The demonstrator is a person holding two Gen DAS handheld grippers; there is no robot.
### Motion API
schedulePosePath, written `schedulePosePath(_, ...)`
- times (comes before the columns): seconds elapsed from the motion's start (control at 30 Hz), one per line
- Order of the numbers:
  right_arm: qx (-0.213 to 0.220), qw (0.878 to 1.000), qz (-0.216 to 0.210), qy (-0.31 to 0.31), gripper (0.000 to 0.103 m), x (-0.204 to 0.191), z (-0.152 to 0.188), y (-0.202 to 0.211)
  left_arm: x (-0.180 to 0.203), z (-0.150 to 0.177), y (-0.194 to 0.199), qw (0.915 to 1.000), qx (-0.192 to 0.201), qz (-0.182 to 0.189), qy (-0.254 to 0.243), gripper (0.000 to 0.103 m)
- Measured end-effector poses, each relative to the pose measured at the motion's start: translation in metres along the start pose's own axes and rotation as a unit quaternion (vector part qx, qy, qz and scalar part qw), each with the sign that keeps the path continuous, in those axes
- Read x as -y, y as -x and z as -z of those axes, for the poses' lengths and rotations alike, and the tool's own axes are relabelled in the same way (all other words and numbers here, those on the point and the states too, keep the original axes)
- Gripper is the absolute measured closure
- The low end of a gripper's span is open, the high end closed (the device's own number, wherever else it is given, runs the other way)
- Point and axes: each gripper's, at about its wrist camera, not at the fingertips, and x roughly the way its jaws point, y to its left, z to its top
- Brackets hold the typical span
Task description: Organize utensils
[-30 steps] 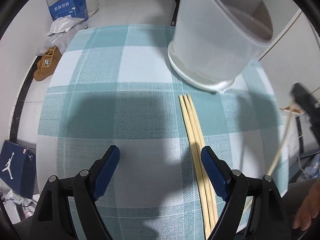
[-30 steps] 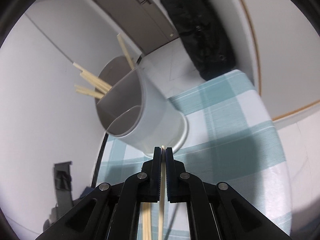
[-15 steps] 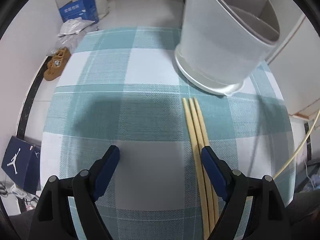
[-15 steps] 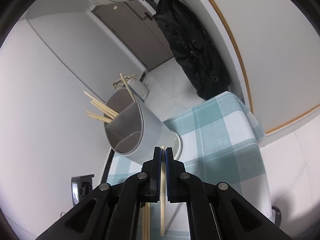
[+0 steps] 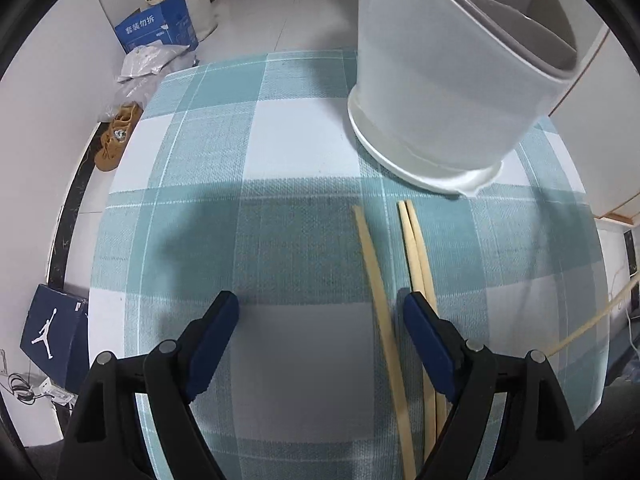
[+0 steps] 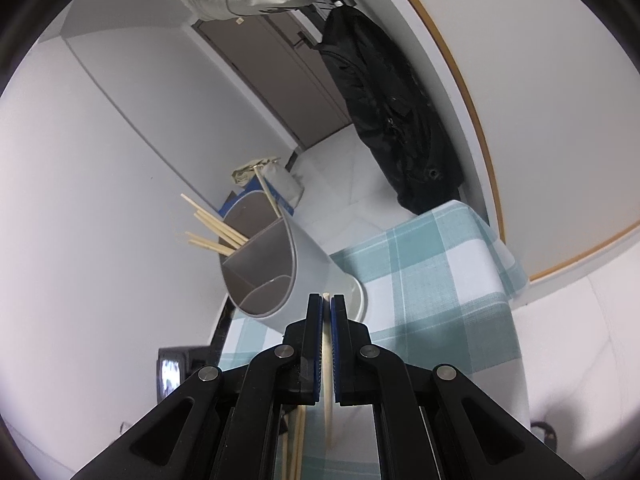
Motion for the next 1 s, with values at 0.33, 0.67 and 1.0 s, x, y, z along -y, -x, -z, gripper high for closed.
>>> schedulePosePath(0.33,-0.002,1.0,-0.005,0.004,0.1,-0.001,-0.001,0.0,0.019,-0.011,0.004,0.9989,0.007,0.016,-0.044,0.084)
schedulePosePath(0.67,-0.004,1.0,0.0,0.006,0.1,-0.001,-0.004,-0.002,0.017,-0.019,0.001,0.9982,0.015,0.042,-0.04,0.101)
schedulePosePath(1.0,0.011,0.999,-0.001,0.033,0.1,-0.011,0.0,0.004,0.018,-0.01,0.068,0.9868,0.141,0.079,-0.01,0.102)
